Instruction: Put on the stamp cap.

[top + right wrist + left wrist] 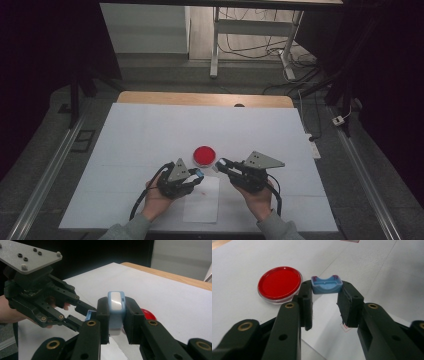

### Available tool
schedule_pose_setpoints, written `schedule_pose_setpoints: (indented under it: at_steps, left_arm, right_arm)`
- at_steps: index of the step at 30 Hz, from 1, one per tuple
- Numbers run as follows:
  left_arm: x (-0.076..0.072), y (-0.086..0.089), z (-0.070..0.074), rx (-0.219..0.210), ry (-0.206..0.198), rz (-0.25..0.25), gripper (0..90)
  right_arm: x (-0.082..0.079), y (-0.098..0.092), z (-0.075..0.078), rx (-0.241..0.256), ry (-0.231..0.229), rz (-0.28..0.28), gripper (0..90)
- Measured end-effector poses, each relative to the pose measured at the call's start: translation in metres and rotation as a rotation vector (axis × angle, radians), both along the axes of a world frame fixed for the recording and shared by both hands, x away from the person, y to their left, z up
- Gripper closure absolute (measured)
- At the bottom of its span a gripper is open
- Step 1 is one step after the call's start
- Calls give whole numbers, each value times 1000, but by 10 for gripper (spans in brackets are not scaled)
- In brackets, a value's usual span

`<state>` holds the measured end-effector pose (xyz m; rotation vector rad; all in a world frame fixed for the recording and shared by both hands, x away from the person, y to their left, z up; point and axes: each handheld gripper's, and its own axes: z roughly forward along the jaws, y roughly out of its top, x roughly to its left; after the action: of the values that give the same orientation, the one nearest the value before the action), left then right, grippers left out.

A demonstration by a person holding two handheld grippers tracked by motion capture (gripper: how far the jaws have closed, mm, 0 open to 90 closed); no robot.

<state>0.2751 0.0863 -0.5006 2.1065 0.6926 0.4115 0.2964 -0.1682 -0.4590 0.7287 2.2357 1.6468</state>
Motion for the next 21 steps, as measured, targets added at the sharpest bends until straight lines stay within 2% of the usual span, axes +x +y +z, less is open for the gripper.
schedule_pose_setpoints:
  at_steps: [21]
  left_arm:
    - [8,-20,-5,12,2,-16,653]
  right_arm:
    - [0,1,-2,-3,3,-4,754]
